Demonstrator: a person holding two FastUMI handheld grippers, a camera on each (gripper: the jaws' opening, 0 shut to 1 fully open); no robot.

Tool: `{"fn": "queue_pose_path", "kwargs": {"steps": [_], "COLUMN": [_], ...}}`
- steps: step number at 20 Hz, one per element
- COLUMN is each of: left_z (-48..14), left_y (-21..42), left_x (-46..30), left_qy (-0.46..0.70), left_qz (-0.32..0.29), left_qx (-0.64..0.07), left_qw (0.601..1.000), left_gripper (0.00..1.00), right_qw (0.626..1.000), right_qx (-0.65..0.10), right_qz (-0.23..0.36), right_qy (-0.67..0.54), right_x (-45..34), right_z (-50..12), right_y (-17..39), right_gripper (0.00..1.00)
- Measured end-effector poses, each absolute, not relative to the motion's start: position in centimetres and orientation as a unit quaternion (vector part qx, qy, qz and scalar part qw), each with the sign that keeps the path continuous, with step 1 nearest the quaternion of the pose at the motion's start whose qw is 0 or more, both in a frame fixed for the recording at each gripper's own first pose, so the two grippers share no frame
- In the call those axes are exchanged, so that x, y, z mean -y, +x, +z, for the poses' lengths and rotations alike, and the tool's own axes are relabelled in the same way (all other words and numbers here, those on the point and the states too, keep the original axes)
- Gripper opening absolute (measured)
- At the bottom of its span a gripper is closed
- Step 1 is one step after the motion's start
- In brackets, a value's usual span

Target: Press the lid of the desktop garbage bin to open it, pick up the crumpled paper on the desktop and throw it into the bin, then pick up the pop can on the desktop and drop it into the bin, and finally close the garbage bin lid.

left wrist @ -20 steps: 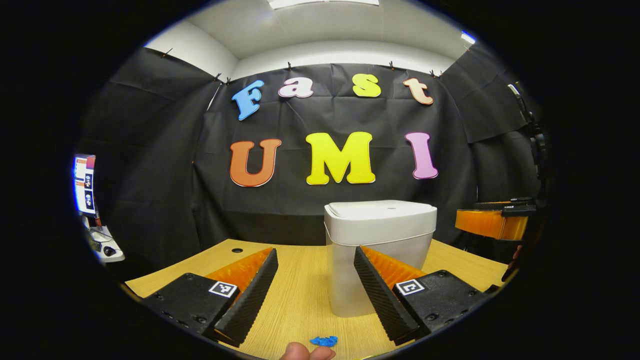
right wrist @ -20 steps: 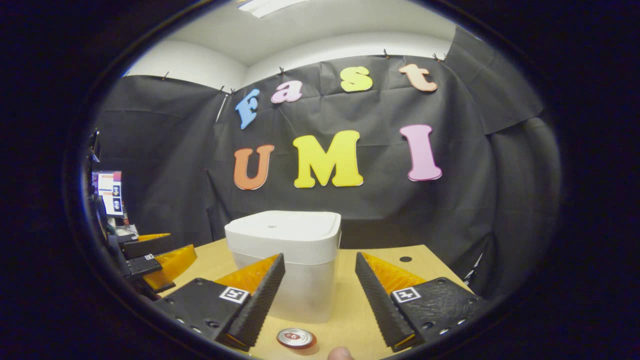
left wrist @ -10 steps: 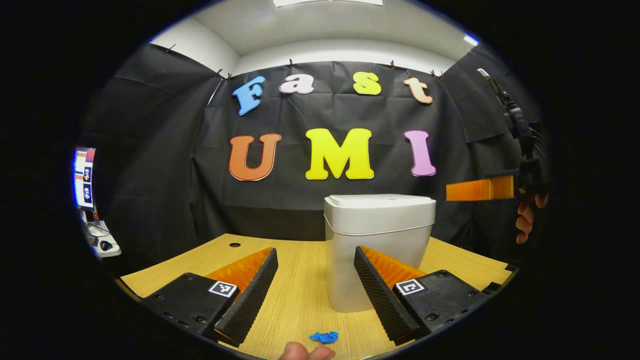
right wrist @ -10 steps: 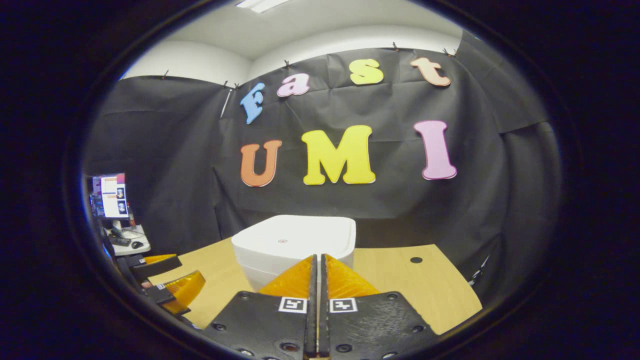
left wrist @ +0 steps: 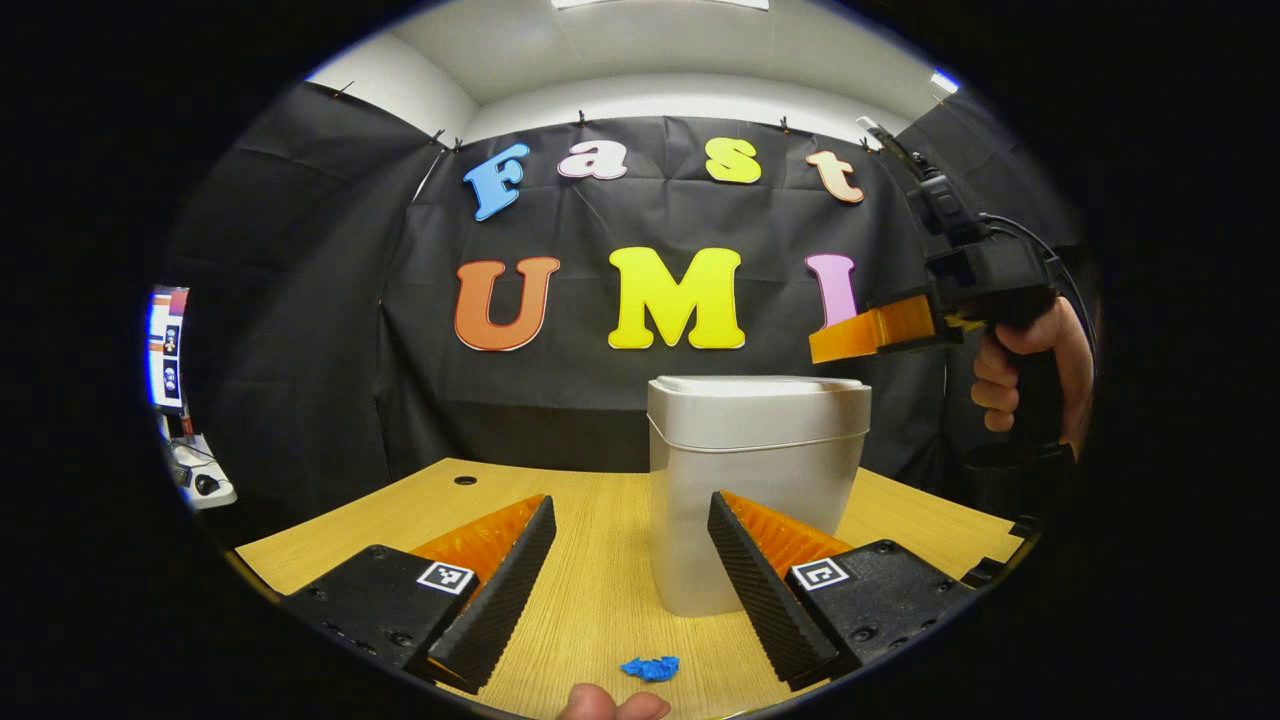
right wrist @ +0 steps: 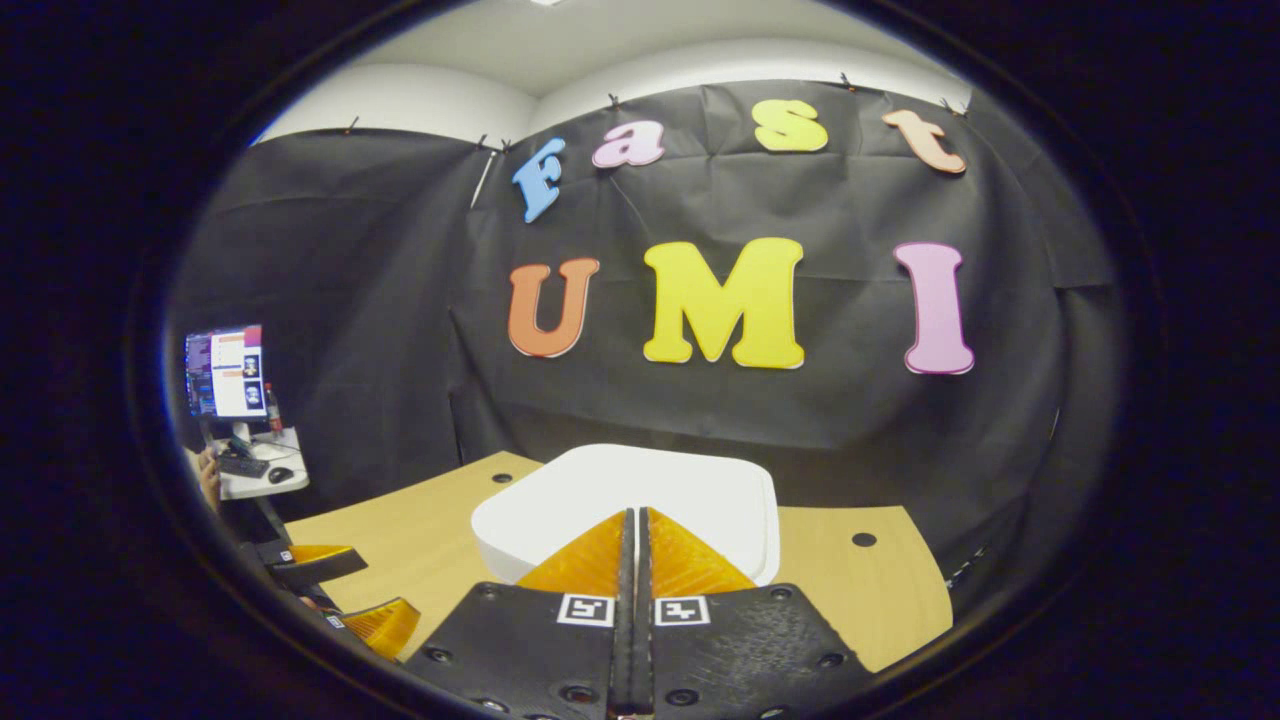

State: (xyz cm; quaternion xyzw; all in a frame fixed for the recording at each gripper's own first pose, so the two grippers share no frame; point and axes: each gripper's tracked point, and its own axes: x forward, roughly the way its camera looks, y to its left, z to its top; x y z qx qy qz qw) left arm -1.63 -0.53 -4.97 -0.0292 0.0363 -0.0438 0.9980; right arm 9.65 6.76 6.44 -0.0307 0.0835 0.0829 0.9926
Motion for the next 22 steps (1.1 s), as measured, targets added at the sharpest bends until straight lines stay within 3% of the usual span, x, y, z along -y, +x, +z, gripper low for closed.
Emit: {"fn": "queue_pose_path", "kwargs": {"steps": [7, 13, 16, 18, 19, 20, 21, 22], "left_z": [-6.4, -7.8, -8.6, -8.9, -9.0, -9.2, -9.3, -9.4], "left_y": [-0.8, -0.4, 0.0, 0.2, 0.4, 0.4, 0.4, 0.5], "left_x": [0.7, 1.4, 0.0, -0.3, -0.3, -0.4, -0.4, -0.4], "left_qy": [-0.044, -0.042, -0.046, -0.058, -0.066, -0.073, -0.075, -0.074], "left_qz": [-0.050, -0.063, -0.044, -0.039, -0.039, -0.037, -0.037, -0.037], "left_qx": [-0.049, -0.060, -0.069, -0.072, -0.074, -0.078, -0.080, -0.082], "left_qw": [0.997, 0.995, 0.996, 0.995, 0.994, 0.994, 0.993, 0.993], "left_gripper": [0.99, 0.99, 0.99, 0.99, 0.99, 0.99, 0.99, 0.99], "right_qw": [0.981, 0.985, 0.990, 0.993, 0.994, 0.995, 0.995, 0.995], "right_qx": [-0.146, -0.133, -0.092, -0.058, -0.045, -0.037, -0.029, -0.023], "right_qz": [0.126, 0.098, 0.076, 0.073, 0.074, 0.070, 0.070, 0.074], "right_qy": [0.002, 0.048, 0.081, 0.069, 0.061, 0.057, 0.061, 0.062], "right_x": [-6.9, -6.0, -4.4, -3.6, -3.5, -3.1, -2.9, -3.1], "right_z": [3.9, 5.6, 8.2, 10.2, 10.9, 11.3, 11.8, 12.0], "right_y": [10.6, 10.4, 10.2, 9.8, 9.8, 9.4, 9.0, 8.9], "right_gripper": [0.01, 0.01, 0.29, 0.55, 0.75, 0.79, 0.93, 0.95]}}
